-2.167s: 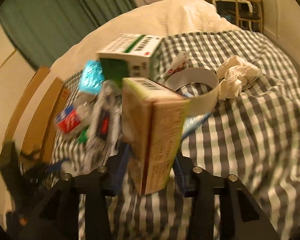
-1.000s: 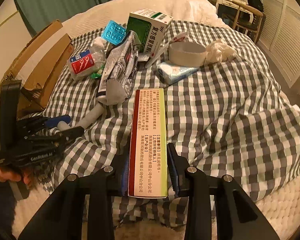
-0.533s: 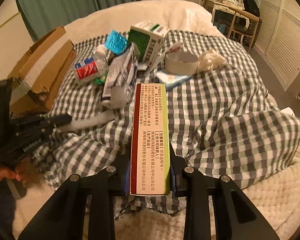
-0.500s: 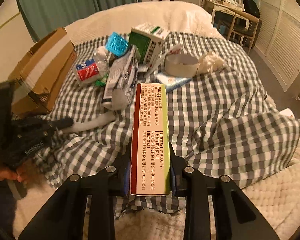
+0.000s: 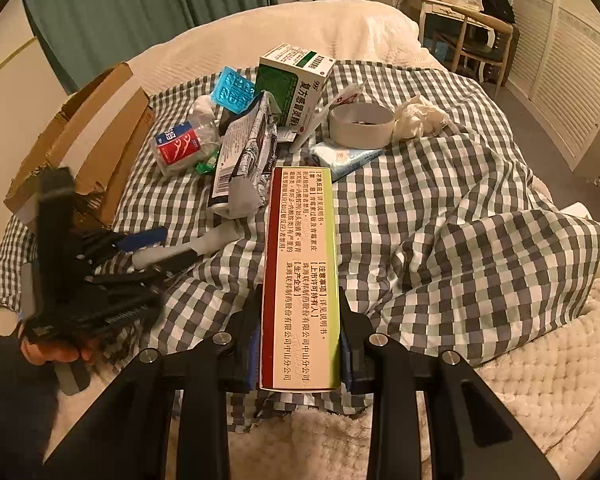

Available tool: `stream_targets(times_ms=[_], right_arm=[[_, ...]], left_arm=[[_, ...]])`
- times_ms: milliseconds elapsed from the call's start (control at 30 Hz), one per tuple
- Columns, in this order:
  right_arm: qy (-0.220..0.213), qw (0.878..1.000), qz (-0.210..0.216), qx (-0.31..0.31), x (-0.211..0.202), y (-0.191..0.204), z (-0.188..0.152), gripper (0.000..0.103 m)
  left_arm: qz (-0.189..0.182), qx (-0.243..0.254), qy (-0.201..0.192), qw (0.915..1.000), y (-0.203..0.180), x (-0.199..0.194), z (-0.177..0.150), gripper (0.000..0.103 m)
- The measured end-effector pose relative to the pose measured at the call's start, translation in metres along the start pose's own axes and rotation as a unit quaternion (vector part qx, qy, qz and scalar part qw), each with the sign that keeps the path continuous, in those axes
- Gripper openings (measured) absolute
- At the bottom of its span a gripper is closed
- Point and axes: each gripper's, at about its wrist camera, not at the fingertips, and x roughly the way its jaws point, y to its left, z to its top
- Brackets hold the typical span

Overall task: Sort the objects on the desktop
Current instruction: 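Grasp the tan printed medicine box with the right gripper while the left grasps the white foam tube, then carry both held items to the cardboard box and open both grippers inside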

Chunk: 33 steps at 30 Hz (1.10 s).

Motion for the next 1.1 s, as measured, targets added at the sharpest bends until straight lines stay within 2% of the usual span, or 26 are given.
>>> stream_targets(times_ms=[33, 67, 100, 133, 300, 400, 533, 600, 667, 767, 833, 900, 1000, 1067, 1100], right_arm=[[0.001, 1.0, -0.001, 0.0, 0.001, 0.0, 0.0, 0.029], [0.002, 1.0, -0.001, -0.001, 0.001, 0.0, 0.001, 0.029], [0.003, 1.0, -0.001, -0.001, 0.002, 0.0, 0.001, 0.029], [0.003, 1.0, 0.0, -0.001, 0.002, 0.0, 0.001, 0.029], [-0.001, 1.0, 0.004, 0.002, -0.001, 0.0, 0.003, 0.029], [-0.008, 1.0, 0.006, -0.002, -0.009, 0.005, 0.005, 0.029], [-0.03, 0.999, 0.016, -0.016, -0.028, 0.016, 0.013, 0.029], [-0.042, 0.998, 0.031, -0.019, -0.039, 0.024, 0.02, 0.029], [-0.057, 0.997, 0.049, -0.027, -0.053, 0.035, 0.03, 0.029], [-0.088, 0.992, 0.072, -0.051, -0.076, 0.061, 0.053, 0.029], [-0.103, 0.988, 0.094, -0.067, -0.086, 0.081, 0.07, 0.029], [-0.115, 0.982, 0.124, -0.084, -0.094, 0.106, 0.092, 0.029], [-0.12, 0.973, 0.168, -0.105, -0.093, 0.149, 0.128, 0.028], [-0.12, 0.969, 0.184, -0.114, -0.084, 0.173, 0.145, 0.028], [-0.117, 0.967, 0.191, -0.12, -0.076, 0.188, 0.155, 0.028]], left_arm=[[-0.003, -0.004, 0.001, 1.0, 0.002, 0.001, 0.0, 0.048], [-0.009, -0.012, 0.001, 0.9999, 0.007, -0.001, 0.002, 0.027], [-0.022, -0.018, 0.001, 0.9996, 0.01, -0.003, 0.002, 0.011], [-0.038, -0.026, -0.005, 0.9989, 0.013, -0.007, 0.002, 0.008], [-0.053, -0.03, -0.021, 0.9979, 0.014, -0.027, 0.001, 0.006], [-0.051, -0.026, -0.053, 0.997, 0.012, -0.05, 0.004, 0.006], [-0.059, -0.052, -0.104, 0.9915, 0.019, -0.088, 0.014, 0.006], [-0.052, -0.068, -0.149, 0.9851, 0.027, -0.117, 0.019, 0.006], [-0.043, -0.091, -0.197, 0.9753, 0.041, -0.151, 0.027, 0.006], [-0.023, -0.127, -0.239, 0.9625, 0.067, -0.192, 0.037, 0.006], [0.004, -0.154, -0.26, 0.9532, 0.091, -0.217, 0.045, 0.006], [0.051, -0.174, -0.271, 0.9452, 0.117, -0.237, 0.053, 0.006], [0.125, -0.219, -0.258, 0.9327, 0.161, -0.241, 0.06, 0.006], [0.152, -0.257, -0.242, 0.9232, 0.193, -0.234, 0.055, 0.006], [0.162, -0.264, -0.235, 0.9214, 0.202, -0.229, 0.051, 0.006]])
